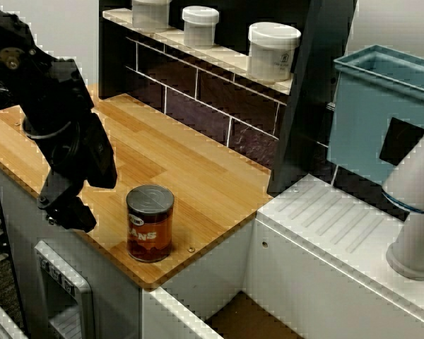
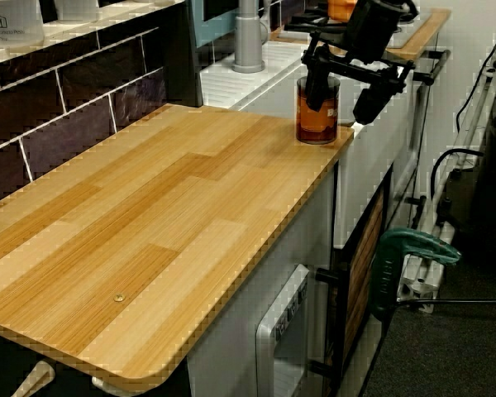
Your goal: Push into sink
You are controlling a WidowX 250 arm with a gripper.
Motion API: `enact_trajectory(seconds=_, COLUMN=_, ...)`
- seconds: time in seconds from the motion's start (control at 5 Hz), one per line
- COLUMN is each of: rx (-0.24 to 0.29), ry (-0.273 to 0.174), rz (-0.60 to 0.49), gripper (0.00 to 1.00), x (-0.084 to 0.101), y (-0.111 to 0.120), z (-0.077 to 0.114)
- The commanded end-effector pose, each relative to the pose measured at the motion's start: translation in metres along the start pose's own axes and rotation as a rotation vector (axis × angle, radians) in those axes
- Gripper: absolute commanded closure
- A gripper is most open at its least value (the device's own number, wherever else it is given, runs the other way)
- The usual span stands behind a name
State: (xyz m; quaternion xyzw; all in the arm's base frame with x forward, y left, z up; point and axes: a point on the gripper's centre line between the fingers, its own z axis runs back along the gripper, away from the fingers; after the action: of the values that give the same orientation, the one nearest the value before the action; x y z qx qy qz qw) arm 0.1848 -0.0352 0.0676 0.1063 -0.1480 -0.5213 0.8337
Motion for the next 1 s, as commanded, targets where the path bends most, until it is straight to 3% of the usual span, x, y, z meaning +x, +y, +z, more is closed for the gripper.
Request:
enact_trajectory(seconds=0.0, rx=0.013, ry=-0.024, rz=0.030, gripper=0.00, x=0.018, y=0.004, z=0.000)
enact_trajectory(seconds=0.4, rx=0.045, ry=-0.042, rz=0.109, gripper=0.00, x=0.042, y=0.010, z=-0.006)
enact_trajectory(seconds=0.8, rx=0.114, ry=-0.051, rz=0.198, gripper=0.00, x=0.068, y=0.015, z=-0.022)
